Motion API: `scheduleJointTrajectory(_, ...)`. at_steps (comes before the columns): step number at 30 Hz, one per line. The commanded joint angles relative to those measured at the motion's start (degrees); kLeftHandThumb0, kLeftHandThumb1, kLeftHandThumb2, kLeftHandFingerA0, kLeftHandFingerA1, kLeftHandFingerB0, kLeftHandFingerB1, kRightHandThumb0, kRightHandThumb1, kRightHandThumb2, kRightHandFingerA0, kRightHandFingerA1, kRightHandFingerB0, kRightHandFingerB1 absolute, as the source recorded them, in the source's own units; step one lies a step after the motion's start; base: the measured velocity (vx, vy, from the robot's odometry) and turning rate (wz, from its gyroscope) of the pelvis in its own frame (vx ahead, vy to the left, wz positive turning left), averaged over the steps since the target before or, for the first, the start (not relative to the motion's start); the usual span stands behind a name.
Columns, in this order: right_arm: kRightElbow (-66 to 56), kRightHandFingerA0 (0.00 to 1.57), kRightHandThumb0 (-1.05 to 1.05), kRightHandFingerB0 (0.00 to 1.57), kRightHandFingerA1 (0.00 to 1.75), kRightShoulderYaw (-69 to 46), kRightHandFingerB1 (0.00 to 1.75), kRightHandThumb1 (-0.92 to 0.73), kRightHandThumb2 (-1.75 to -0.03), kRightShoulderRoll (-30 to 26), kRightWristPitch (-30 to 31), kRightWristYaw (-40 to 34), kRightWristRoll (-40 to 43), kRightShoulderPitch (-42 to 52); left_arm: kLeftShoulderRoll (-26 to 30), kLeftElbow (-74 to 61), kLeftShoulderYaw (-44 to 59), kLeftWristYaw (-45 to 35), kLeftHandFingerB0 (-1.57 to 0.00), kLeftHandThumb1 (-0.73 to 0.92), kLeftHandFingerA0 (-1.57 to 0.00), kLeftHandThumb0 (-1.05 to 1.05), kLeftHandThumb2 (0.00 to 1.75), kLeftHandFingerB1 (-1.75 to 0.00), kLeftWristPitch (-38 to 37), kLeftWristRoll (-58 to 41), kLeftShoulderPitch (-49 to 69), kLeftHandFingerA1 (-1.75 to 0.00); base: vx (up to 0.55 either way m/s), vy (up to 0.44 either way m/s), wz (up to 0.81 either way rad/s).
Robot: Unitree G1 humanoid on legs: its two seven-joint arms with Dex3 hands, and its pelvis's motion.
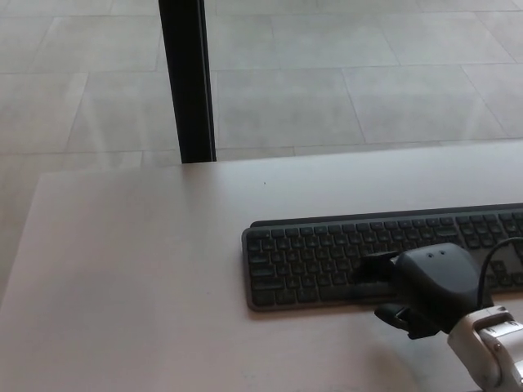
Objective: The robot uses its right fingers to click on the space key of the black keyboard placed on the center of the white desk.
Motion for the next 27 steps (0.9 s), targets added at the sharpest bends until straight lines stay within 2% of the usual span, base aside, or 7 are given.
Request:
scheduleJointTrajectory(1,-0.4,0.85,-0.41,0.69,1.46,-1.0,0.47,-0.58,-0.57,0.0,-2.1,-0.1,-1.6,0.8,1.3,0.6,-0.3,0.1,-0.75,0.53,-0.82,-0.45,0.56,-0.59,-1.6,-1.2,-0.1,-0.84,0.00,0.000,0.00)
scheduleJointTrajectory(3,-0.1,0.86,-0.42,0.70,1.45,-1.3,0.47,-0.57,-0.57,0.1,-2.5,-0.5,-1.8,0.8,1.4,0.7,-0.2,0.3,-0.76,0.53,-0.82,-0.45,0.56,-0.59,-1.6,-1.5,-0.3,-0.83,0.00,0.000,0.00)
scheduleJointTrajectory(5,0.3,0.80,-0.42,0.67,1.52,-1.2,0.48,-0.60,-0.58,-0.1,-2.0,0.2,-2.6,0.7,1.4,0.8,-0.1,0.5,-0.77,0.53,-0.84,-0.44,0.56,-0.60,-1.9,-1.7,-0.4,-0.81,0.00,0.000,0.00)
scheduleJointTrajectory(14,0.8,0.83,-0.42,0.69,1.48,-1.9,0.47,-0.59,-0.58,0.0,-1.8,0.7,-3.6,1.2,1.4,0.7,-1.3,0.7,-0.77,0.54,-0.85,-0.45,0.57,-0.59,-2.1,-1.6,-0.1,-0.83,0.00,0.000,0.00)
scheduleJointTrajectory(16,1.2,0.84,-0.41,0.68,1.48,-2.2,0.47,-0.59,-0.58,0.3,-1.4,0.5,-3.6,1.0,1.5,0.7,-1.7,0.7,-0.75,0.53,-0.84,-0.46,0.56,-0.57,-2.0,-1.4,0.0,-0.76,0.00,0.000,0.00)
scheduleJointTrajectory(27,3.7,0.80,-0.39,0.69,1.54,-2.0,0.47,-0.59,-0.57,0.4,-1.9,1.7,-5.2,-0.5,1.6,1.0,-1.9,0.9,-0.77,0.54,-0.87,-0.44,0.56,-0.59,-2.1,-2.3,-0.5,-0.81,0.00,0.000,0.00)
